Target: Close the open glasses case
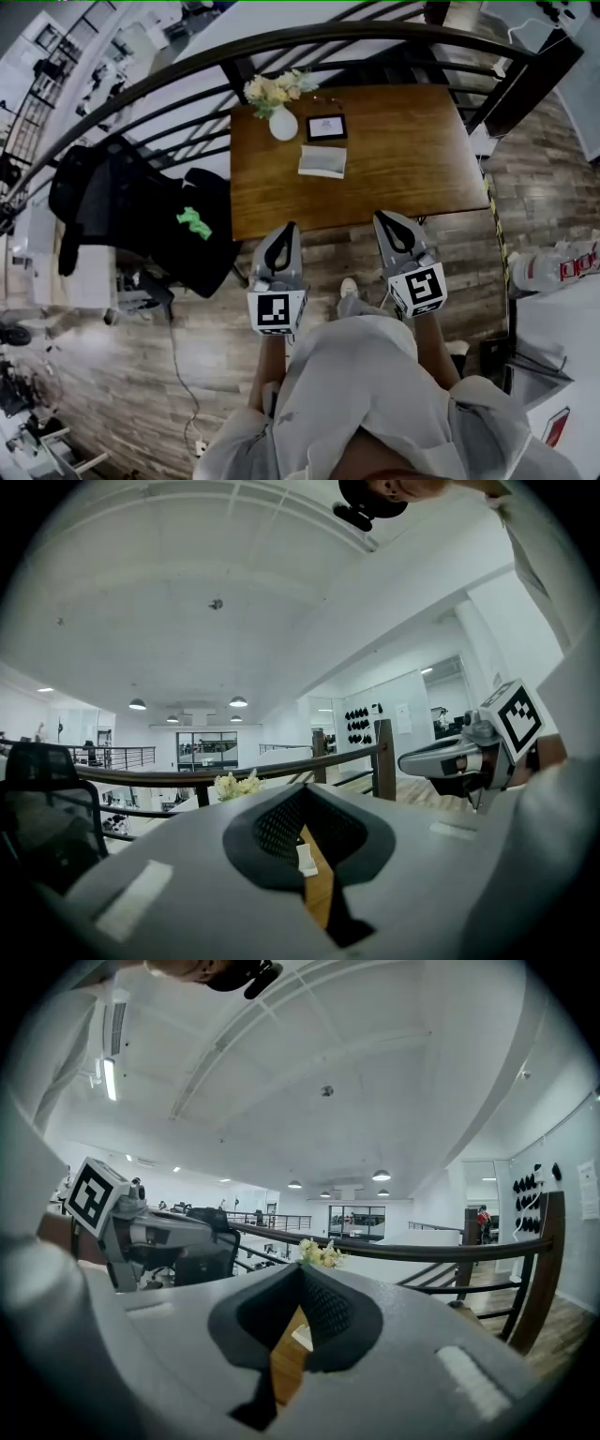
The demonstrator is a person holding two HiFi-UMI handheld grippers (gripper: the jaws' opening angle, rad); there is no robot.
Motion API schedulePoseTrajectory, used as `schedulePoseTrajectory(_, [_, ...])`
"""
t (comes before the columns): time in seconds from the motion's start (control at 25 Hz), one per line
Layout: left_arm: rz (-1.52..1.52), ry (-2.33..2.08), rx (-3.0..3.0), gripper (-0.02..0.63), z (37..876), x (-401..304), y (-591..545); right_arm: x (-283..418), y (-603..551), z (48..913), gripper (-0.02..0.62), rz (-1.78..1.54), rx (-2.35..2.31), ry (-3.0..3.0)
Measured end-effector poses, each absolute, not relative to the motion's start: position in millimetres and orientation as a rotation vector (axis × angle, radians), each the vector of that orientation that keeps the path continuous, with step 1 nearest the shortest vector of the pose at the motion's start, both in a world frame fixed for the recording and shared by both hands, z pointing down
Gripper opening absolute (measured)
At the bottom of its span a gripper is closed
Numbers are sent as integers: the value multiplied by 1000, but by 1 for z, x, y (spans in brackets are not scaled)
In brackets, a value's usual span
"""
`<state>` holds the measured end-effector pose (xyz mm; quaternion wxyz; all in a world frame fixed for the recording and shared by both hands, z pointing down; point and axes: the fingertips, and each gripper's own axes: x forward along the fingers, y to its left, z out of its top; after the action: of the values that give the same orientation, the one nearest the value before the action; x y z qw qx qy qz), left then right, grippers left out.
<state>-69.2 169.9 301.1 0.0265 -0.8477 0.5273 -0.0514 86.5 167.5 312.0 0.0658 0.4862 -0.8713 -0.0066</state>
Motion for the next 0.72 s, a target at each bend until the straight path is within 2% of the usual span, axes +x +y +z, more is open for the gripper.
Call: schedulePoseTrajectory(0.72, [-188, 1673, -2616, 18, 312, -36, 88, 102, 84, 325, 3, 15, 1381, -2667])
